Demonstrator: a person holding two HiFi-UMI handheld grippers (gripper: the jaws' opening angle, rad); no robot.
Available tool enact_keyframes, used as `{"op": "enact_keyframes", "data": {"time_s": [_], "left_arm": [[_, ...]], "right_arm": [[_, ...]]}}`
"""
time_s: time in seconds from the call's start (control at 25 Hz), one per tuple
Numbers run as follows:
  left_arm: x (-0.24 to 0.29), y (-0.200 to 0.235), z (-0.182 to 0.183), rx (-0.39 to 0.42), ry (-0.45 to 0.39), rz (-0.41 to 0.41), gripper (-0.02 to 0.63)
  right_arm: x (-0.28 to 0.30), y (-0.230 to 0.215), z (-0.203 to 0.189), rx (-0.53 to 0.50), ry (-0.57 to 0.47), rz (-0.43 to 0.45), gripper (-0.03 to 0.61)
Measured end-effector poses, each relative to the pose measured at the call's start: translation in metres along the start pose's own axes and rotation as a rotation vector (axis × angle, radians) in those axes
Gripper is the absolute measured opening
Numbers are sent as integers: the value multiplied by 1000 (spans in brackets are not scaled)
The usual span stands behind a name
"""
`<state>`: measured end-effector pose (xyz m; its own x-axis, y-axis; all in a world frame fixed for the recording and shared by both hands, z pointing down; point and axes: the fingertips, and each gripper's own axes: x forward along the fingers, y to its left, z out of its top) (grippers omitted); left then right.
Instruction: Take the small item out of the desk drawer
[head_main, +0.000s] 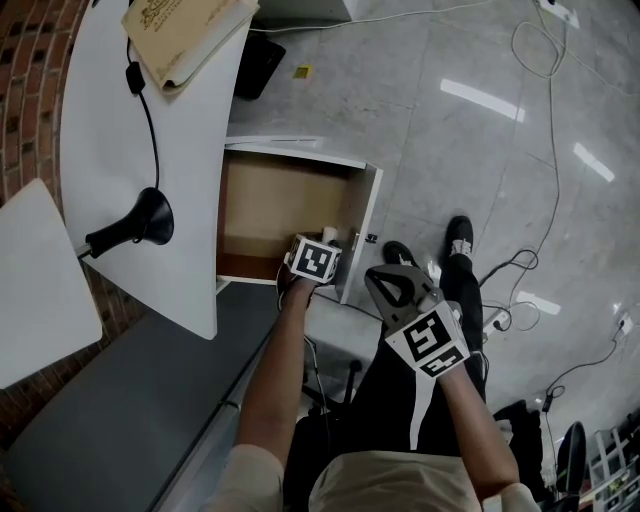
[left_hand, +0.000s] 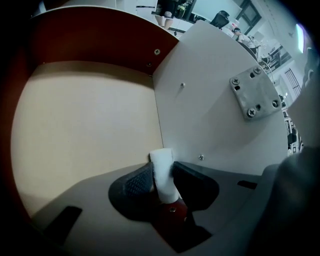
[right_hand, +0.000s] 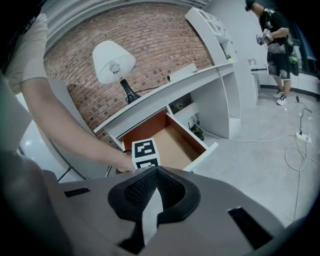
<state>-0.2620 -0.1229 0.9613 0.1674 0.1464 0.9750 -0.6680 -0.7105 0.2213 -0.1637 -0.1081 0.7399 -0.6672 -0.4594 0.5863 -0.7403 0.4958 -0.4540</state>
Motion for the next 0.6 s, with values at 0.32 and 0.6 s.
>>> {"op": "enact_keyframes", "data": {"time_s": [0.32,0.6], "left_arm": [[3,1,-1,-9,7,-6,121],[-1,-1,3,-2,-10,28,115]], "right_arm": [[2,-1,0,-1,9,11,25],[-8,-2,-7,-43,46,13,25]]}}
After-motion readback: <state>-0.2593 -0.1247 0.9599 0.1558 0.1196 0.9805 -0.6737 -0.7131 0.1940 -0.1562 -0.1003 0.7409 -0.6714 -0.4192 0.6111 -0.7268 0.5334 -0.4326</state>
